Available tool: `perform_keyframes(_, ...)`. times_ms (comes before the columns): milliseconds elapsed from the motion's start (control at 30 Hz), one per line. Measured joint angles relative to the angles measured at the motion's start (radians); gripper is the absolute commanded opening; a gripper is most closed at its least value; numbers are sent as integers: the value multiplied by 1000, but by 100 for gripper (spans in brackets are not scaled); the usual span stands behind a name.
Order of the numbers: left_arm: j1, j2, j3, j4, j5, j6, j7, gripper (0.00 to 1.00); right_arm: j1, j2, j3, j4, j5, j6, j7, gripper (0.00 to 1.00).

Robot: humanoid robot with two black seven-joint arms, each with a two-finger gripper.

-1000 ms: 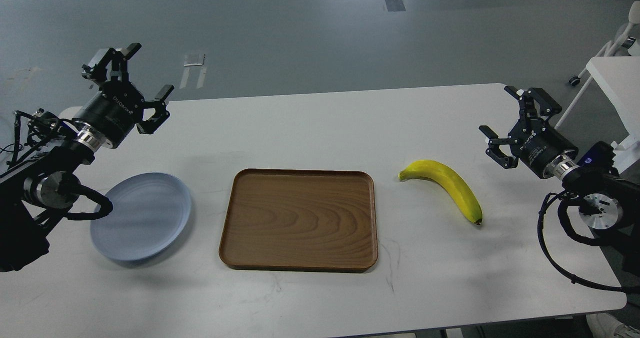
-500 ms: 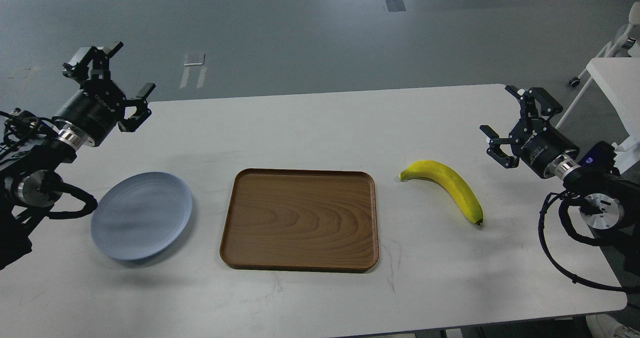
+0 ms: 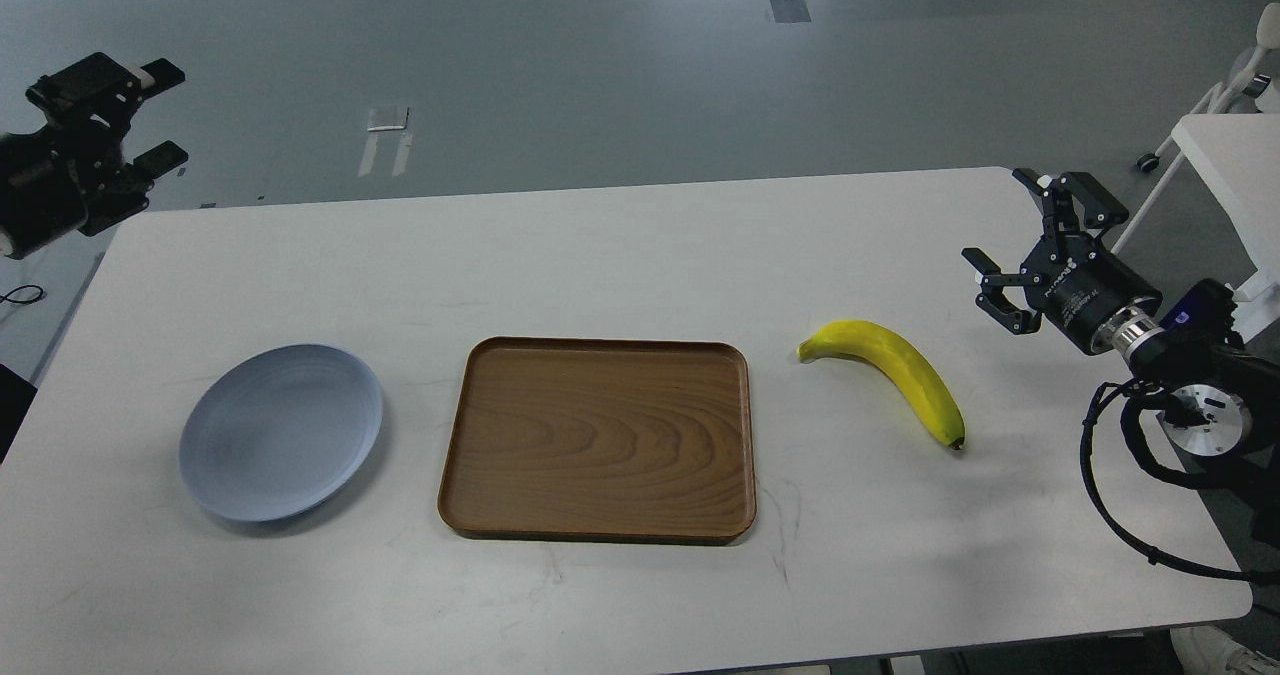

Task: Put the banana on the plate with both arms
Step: 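Lower the left gripper and grasp the rim of the light blue plate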

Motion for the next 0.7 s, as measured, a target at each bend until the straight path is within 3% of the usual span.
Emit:
perform_keyframes(133, 38, 78, 18, -205, 235, 0, 0, 100, -3, -1, -5, 1, 0, 0, 0, 100)
perform_keyframes(267, 64, 90, 40, -265, 491, 15, 0, 100, -4, -2, -5, 6, 0, 0, 0, 100)
perform_keyframes(400, 87, 86, 102, -237, 612, 105, 0, 100, -4, -2, -2, 9, 0, 0, 0, 100)
perform_keyframes(700, 166, 44, 192, -43, 630, 257, 0, 100, -3, -2, 5, 9, 0, 0, 0, 100)
